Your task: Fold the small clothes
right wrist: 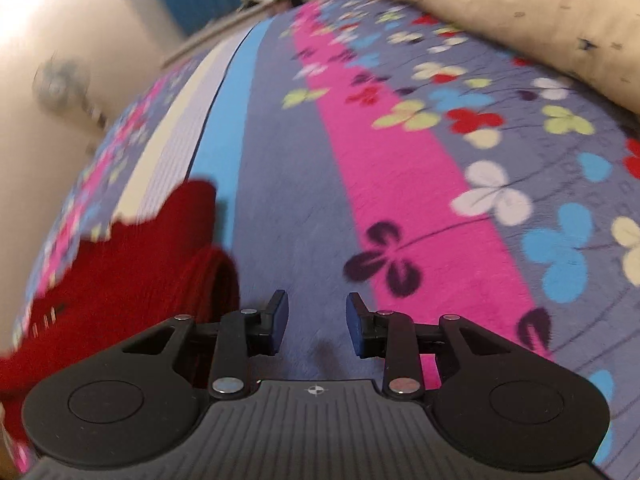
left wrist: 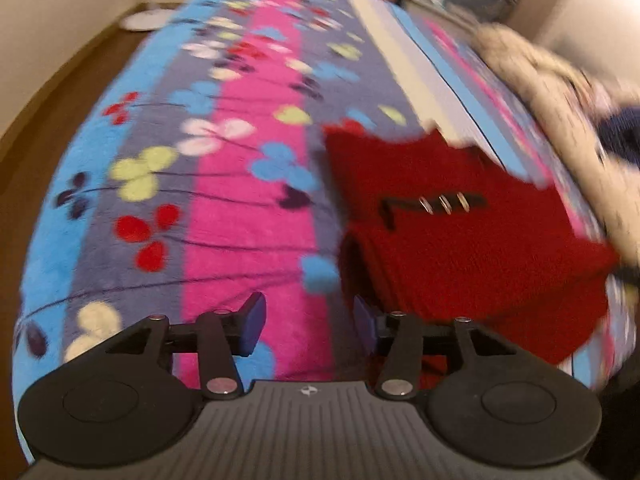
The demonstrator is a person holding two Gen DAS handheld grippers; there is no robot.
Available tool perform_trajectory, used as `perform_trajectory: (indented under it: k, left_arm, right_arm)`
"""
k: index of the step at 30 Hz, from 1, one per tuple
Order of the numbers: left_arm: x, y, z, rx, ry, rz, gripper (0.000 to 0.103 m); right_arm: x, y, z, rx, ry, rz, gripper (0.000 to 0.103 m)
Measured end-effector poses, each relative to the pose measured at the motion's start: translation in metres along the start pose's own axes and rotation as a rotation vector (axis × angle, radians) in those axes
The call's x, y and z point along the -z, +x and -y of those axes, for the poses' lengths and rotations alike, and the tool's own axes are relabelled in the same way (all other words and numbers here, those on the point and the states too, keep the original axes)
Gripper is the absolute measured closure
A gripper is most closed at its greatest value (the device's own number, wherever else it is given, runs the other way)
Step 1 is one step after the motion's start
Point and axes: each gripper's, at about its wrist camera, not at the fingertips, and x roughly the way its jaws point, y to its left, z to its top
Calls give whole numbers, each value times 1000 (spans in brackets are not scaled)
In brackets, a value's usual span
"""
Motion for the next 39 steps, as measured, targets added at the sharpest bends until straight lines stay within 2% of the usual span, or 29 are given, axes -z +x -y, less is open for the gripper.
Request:
perform_trajectory:
  k: [4,8,10,18,24,27,32,39]
  left_arm:
    - [-2,13,19,40,144,-19,47]
    - [-8,18,33,90,199,19,47]
    - [-12,22,38,74,209,27,47]
    - [-34,32,48,34,150,82,47]
    - [-49,39,46,-34,77,122,47]
    - [-53,42,43,-39,42,125,47]
    - [-57,46,38,-59,-4,125,47]
    - [-63,50,27,-68,-105,124,46]
  right_arm:
    - [1,16,-23,-51,-86,-51,69]
    - [-4,24,-38,-92,-100,-50,69]
    - [-8,28,-43,-103,-93,-42,69]
    - [-24,34,-50,-134,-4,26,68]
    - [-28,44,-57,-90,16,40,68]
    - [-29,46,-55,-85,51,40,66]
    - [-30,42,-49,-64,73,61,58]
    - [-34,37,-34,-25,158,106,57]
